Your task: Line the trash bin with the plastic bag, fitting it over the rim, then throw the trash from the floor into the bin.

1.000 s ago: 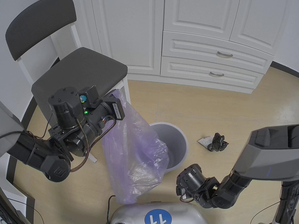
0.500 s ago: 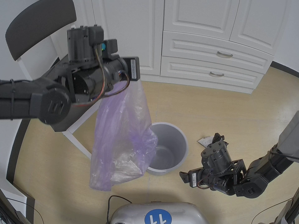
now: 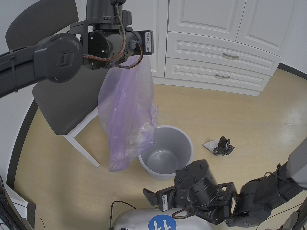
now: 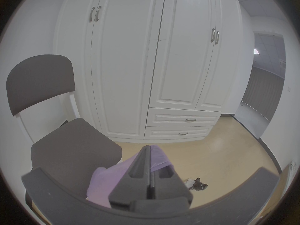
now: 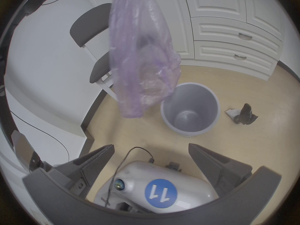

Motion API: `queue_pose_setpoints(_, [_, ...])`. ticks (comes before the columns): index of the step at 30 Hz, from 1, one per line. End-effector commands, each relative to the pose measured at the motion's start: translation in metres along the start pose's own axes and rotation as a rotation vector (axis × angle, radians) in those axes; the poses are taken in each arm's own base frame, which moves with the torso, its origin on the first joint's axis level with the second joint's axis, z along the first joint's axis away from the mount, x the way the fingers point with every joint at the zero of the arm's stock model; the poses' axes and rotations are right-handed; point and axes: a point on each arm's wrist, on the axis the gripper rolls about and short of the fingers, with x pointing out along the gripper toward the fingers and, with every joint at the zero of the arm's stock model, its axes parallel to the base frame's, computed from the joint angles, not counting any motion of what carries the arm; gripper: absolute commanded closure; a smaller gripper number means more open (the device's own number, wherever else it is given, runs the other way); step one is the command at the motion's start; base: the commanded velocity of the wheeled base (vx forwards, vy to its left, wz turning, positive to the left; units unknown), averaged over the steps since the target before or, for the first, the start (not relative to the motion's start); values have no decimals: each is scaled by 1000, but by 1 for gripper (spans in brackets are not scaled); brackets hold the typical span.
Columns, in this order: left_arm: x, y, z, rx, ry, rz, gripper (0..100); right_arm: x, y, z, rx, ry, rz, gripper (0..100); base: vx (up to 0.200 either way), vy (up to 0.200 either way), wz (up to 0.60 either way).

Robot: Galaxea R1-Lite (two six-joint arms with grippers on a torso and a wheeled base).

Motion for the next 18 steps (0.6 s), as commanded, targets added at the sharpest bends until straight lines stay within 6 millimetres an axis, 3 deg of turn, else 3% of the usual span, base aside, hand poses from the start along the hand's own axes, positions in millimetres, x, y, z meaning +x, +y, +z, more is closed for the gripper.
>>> queue_pose_setpoints(1, [8,-5,-4,-1,8,3,100,14,27,-15,9,15,24,0,0,0,0])
queue_pose_setpoints(13, [-16,-1,10,-68,-14,38,100,60,68,-30,96,-36,-21,0,0,0,0])
queue_pose_setpoints(14, [-22,-1,13,-74,-21,37,100,74,73,-32,98,-54,-44,0,0,0,0])
queue_pose_setpoints(18, [-33,-3,17,-78,-29,44,100,95,75,-36,92,-54,-124,0,0,0,0])
